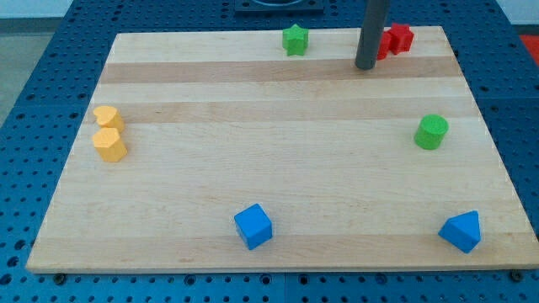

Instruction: Move the arm to the right of the green star

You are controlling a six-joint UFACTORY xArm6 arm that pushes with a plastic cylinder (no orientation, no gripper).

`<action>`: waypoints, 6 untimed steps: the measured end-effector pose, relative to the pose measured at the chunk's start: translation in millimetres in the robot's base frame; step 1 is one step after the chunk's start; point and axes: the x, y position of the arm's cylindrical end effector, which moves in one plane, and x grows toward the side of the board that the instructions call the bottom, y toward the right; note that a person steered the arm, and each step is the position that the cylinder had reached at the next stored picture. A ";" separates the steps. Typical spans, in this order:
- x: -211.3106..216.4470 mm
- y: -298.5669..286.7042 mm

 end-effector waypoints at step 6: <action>-89.0 -27.2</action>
